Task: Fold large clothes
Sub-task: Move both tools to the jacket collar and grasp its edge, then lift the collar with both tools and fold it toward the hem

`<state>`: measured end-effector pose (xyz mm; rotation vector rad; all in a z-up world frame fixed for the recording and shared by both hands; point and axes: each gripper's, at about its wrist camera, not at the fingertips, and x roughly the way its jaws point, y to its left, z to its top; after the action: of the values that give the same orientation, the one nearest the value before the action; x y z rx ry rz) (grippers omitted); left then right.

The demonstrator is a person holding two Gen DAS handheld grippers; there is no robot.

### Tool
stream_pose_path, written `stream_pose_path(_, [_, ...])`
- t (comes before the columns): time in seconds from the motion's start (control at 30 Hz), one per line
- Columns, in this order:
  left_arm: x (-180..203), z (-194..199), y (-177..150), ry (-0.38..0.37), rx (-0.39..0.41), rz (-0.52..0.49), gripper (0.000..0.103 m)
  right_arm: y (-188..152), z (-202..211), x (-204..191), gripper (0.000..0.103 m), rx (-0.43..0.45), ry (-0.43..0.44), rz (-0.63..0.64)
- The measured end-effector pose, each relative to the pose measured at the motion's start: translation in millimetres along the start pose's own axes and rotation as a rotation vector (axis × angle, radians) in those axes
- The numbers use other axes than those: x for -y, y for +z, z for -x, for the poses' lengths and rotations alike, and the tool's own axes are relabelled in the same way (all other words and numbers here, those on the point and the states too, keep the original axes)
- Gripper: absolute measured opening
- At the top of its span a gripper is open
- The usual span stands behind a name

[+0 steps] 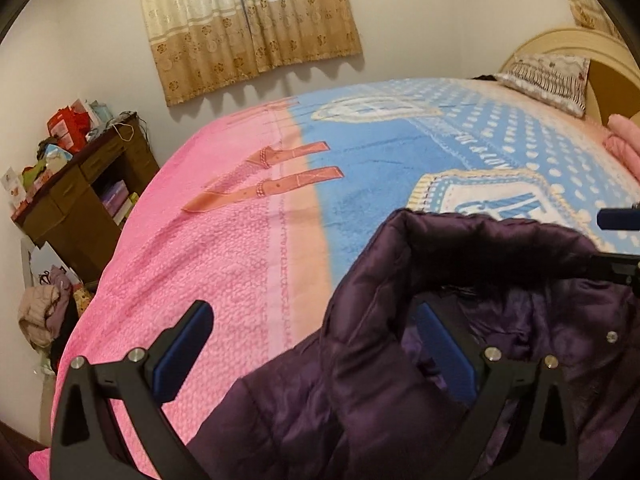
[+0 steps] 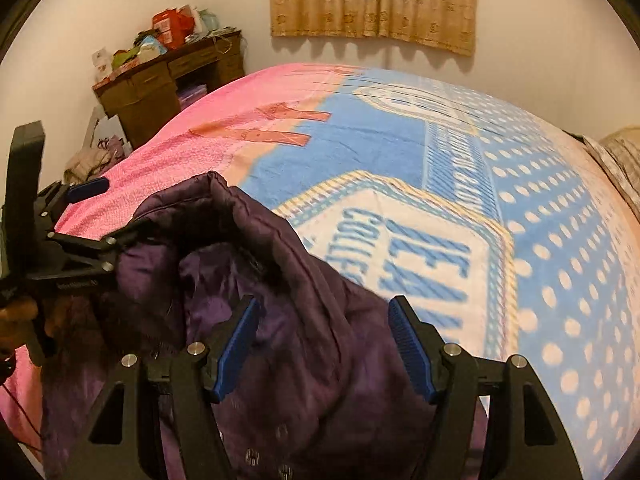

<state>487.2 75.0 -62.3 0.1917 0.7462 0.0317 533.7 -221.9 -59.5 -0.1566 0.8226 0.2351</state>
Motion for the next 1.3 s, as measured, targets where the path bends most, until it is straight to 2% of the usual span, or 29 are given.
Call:
stream_pose_path(0.03, [1.7, -3.0, 0.8, 0.005, 0.003, -0.004, 0.1, 1.9, -5.0, -4.1, 0.056, -0.005, -0.021, 0.027])
stream_pose_path(0.07, [3.2, -5.0, 1.0, 0.008, 0.003, -0.012, 0.093, 3.0, -10.8, -8.2, 0.036, -0.014, -0.04, 0.056])
stream_pose_path(0.13, [4.9, -5.0, 1.0, -0.012, 0.007, -0.03, 0.076, 0.7, -15.6, -12.1, 0.021, -0.024, -0.043, 0.078])
stream_pose_path(0.2, [7.1, -0.9, -1.4, -0.037, 0.013, -0.059, 0.036, -5.4, -13.5, -15.6, 0.015, -0.015, -0.047, 0.11])
stream_pose_path(0.23, [8.5, 2.6, -3.6, -0.047, 0.016, -0.08, 0.027, -9.1, -9.7, -17.3, 0.014, -0.004, -0.054, 0.13])
stream_pose_path(0.27, [8.0, 5.9, -5.8, -0.056, 0.019, -0.087, 0.019, -13.5, -5.6, -18.5, 0.013, 0.004, -0.062, 0.149])
stream_pose_path(0.37, [4.7, 25.2, -14.4, -0.08, 0.061, -0.099, 0.014, -24.3, 3.2, -17.2, 0.012, 0.006, -0.063, 0.155])
stream_pose_path(0.53, [7.6, 58.7, -34.9, -0.103, 0.14, -0.207, 0.013, -46.7, 16.5, -11.4, 0.011, -0.006, -0.079, 0.163])
stream_pose_path(0.63, [15.6, 72.5, -52.9, -0.069, 0.188, -0.34, 0.012, -59.1, 19.6, -9.3, 0.011, -0.022, -0.082, 0.165])
stream_pose_path(0.7, [26.6, 76.1, -71.8, -0.032, 0.212, -0.464, 0.012, -67.4, 17.4, -8.6, 0.011, -0.047, -0.089, 0.168])
stream_pose_path(0.8, [41.5, 71.2, -101.1, 0.002, 0.208, -0.626, 0.012, -78.5, 13.7, -12.5, 0.011, -0.08, -0.092, 0.19])
stream_pose_path(0.9, [45.8, 61.1, -116.3, 0.014, 0.178, -0.687, 0.012, -90.4, 5.3, -17.6, 0.011, -0.124, -0.097, 0.221])
stream_pose_path(0.97, [44.5, 59.7, -115.7, -0.003, 0.164, -0.678, 0.012, -97.9, -1.3, -22.0, 0.011, -0.138, -0.118, 0.256])
stream_pose_path(1.03, [39.6, 69.8, -108.3, -0.033, 0.169, -0.63, 0.017, -101.8, -5.4, -23.7, 0.011, -0.137, -0.131, 0.271])
stream_pose_path(1.1, [30.3, 86.6, -97.3, -0.115, 0.165, -0.559, 0.021, -103.9, -8.3, -22.9, 0.011, -0.128, -0.137, 0.276])
stream_pose_path(1.17, [20.3, 111.8, -78.6, -0.198, 0.208, -0.473, 0.022, -105.0, -9.2, -23.3, 0.011, -0.12, -0.138, 0.28])
stream_pose_path(1.23, [15.8, 125.5, -63.0, -0.239, 0.242, -0.407, 0.031, -105.8, -9.8, -20.8, 0.011, -0.112, -0.127, 0.266])
stream_pose_path(1.3, [15.4, 126.4, -42.1, -0.231, 0.266, -0.323, 0.065, -106.8, -9.4, -19.5, 0.011, -0.105, -0.12, 0.257])
